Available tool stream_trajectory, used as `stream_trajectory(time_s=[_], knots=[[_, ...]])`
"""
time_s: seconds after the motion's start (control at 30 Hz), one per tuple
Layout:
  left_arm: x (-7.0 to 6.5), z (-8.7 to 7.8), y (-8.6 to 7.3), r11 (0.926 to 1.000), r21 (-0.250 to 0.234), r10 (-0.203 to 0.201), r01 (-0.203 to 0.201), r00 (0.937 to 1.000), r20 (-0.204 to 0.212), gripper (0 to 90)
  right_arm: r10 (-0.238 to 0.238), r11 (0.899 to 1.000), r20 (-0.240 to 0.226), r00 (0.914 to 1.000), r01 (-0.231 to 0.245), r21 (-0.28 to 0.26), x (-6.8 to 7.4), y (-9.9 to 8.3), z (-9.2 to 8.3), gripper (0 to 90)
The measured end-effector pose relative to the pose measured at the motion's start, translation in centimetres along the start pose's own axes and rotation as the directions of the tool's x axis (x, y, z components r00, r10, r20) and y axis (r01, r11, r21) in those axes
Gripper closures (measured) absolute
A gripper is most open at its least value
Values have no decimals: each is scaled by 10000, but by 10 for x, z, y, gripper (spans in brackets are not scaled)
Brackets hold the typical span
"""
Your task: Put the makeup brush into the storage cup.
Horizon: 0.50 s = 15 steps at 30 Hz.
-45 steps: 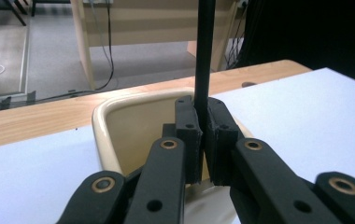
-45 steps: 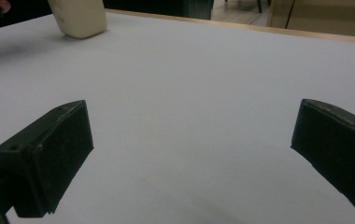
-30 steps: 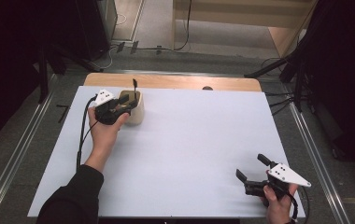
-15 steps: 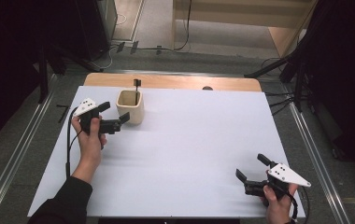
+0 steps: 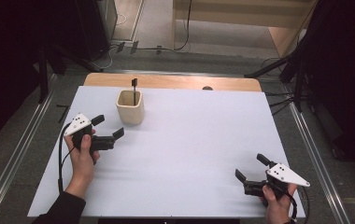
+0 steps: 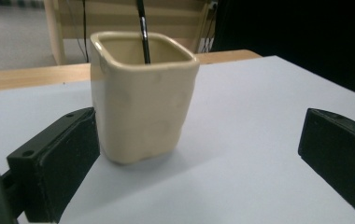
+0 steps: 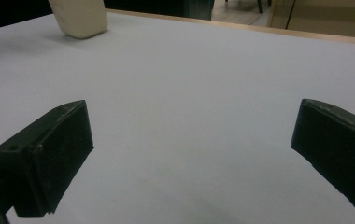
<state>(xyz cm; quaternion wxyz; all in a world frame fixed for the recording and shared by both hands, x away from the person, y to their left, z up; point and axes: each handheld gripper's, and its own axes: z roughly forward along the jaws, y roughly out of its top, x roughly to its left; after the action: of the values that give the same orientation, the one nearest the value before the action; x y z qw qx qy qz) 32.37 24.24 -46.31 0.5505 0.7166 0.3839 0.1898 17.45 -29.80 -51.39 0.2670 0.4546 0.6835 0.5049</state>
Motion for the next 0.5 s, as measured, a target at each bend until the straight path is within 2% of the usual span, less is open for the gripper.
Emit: stream_trajectory(time_s=[0.03,0.1,0.2,0.27,0.33,0.37,0.5], knots=[[-1,-3,-6,10000,69,-11,11,10000,-37,0,-2,10000,-2,10000,2,11,0,0,0,0],[-2,-5,-8,9999,103,-21,22,10000,-93,0,-22,10000,-15,10000,22,1,0,0,0,0],[-4,-12,-14,9997,-16,-243,243,9997,-41,0,-22,10000,-62,10000,23,23,1,1,1,0],[-7,-17,-17,10000,48,-81,82,9998,-184,0,-35,10000,-60,10000,35,16,2,1,1,0],[-10,-20,-22,10000,45,-66,67,9999,-156,0,-51,10000,-39,10000,51,23,2,2,1,0],[-14,-23,-27,9998,203,89,-86,9999,-144,0,-90,10000,-33,10000,90,7,1,2,0,0],[-19,-28,-33,9990,346,283,-280,9995,-106,0,-99,9999,-42,9999,99,-40,1,2,0,0]])
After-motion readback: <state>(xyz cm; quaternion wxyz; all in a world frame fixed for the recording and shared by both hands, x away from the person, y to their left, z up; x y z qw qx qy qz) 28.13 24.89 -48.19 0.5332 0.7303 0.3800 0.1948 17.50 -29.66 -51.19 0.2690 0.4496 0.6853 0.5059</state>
